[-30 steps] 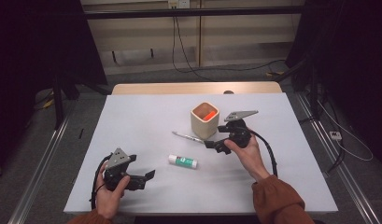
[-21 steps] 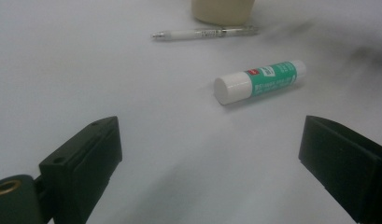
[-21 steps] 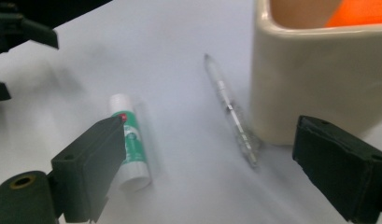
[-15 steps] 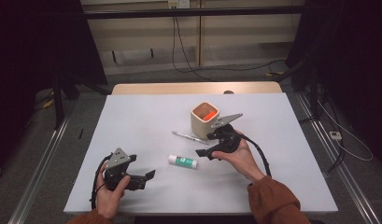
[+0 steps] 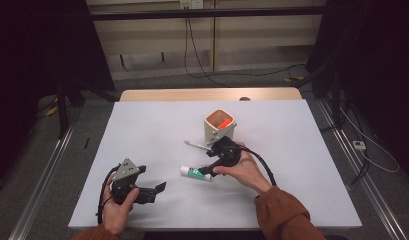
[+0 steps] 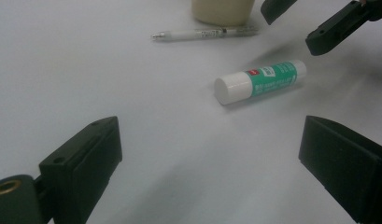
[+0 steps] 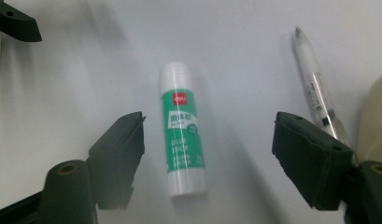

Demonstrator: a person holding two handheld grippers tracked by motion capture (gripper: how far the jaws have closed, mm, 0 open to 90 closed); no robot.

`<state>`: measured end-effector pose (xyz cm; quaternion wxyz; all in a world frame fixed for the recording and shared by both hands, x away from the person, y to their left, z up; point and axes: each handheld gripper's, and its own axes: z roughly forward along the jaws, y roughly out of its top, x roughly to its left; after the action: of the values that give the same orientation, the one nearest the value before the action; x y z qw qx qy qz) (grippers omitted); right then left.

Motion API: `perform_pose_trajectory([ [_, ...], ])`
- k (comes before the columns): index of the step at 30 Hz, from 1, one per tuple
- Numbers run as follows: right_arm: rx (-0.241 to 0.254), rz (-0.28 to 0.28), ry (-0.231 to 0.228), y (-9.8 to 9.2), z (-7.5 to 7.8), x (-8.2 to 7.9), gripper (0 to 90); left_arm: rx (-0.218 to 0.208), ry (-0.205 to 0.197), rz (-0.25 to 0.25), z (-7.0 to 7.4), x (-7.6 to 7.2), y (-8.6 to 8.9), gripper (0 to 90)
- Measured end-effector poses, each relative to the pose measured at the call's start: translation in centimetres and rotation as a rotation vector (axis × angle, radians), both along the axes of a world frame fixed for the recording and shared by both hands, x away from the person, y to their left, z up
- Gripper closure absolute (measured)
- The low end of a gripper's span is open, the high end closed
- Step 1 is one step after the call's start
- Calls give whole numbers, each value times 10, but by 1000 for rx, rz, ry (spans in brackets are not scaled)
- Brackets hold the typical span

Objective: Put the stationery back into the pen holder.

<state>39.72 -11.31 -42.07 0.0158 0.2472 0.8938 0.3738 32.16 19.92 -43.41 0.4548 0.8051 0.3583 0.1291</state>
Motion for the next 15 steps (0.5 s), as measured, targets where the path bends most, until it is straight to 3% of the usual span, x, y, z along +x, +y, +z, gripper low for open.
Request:
perform_pose_trajectory([
  [5,-74,49,9,18,-2,7,271,-2,2,2,0,0,0,60],
  [7,-83,57,18,21,-3,8,286,-1,1,2,0,0,0,60],
  [15,-154,132,27,45,-4,16,415,-2,2,0,0,0,0,59],
])
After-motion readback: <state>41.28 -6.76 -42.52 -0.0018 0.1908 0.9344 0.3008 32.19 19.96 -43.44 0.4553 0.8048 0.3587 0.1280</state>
